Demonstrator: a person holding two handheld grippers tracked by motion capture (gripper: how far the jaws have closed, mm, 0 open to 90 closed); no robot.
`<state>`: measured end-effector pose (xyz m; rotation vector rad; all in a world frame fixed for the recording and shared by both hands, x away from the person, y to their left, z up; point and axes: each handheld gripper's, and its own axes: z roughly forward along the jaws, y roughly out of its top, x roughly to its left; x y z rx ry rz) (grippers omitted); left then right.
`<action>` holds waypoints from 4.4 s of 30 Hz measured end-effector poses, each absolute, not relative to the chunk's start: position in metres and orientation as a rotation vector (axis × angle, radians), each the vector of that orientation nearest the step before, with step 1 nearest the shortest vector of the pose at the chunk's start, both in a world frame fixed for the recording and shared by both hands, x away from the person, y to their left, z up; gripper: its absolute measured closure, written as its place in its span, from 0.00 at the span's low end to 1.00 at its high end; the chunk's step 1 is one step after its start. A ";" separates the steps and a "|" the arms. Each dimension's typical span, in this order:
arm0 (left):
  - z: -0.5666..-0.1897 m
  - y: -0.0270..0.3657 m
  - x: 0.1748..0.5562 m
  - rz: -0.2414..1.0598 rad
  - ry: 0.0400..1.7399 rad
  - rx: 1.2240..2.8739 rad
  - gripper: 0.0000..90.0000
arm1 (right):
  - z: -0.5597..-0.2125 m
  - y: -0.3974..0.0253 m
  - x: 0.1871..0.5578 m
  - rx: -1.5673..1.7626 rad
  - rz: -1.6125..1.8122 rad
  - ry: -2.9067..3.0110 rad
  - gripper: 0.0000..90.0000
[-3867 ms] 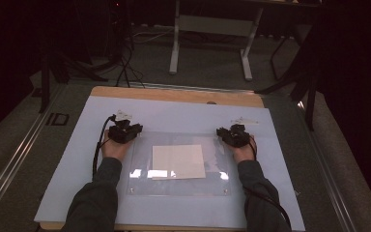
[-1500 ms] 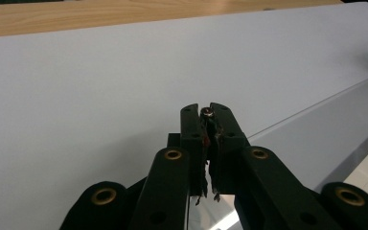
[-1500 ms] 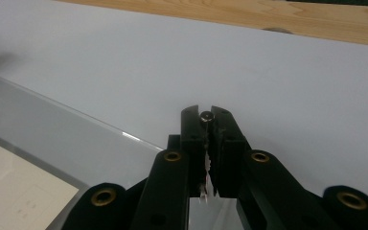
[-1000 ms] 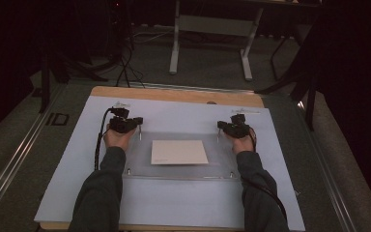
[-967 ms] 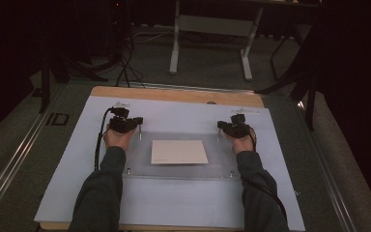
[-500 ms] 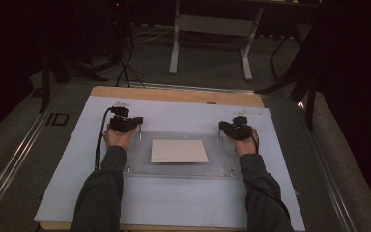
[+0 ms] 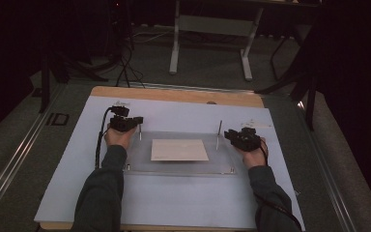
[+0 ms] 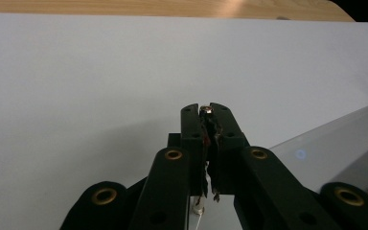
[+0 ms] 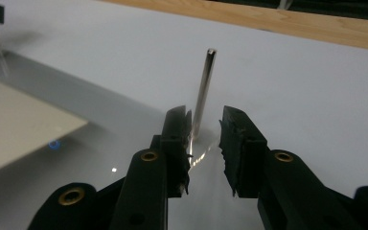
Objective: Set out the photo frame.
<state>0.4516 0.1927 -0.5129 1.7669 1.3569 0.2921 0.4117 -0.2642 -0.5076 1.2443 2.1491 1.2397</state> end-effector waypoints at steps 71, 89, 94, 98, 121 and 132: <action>-0.514 0.193 0.461 0.252 1.385 1.757 0.95 | -0.517 -0.247 0.374 0.735 1.302 2.237 0.49; -0.502 0.201 0.448 0.312 1.272 1.760 0.76 | -0.511 -0.245 0.377 0.767 1.306 2.261 0.51; -0.497 0.208 0.434 0.346 1.194 1.750 0.72 | -0.510 -0.245 0.378 0.773 1.308 2.263 0.51; -0.495 0.214 0.422 0.364 1.156 1.752 0.70 | -0.509 -0.245 0.378 0.774 1.309 2.264 0.51; -0.514 0.236 0.363 0.511 1.005 1.814 0.61 | -0.507 -0.245 0.380 0.773 1.308 2.274 0.52; -0.522 0.235 0.352 0.499 0.963 1.858 0.61 | -0.507 -0.246 0.381 0.771 1.307 2.281 0.52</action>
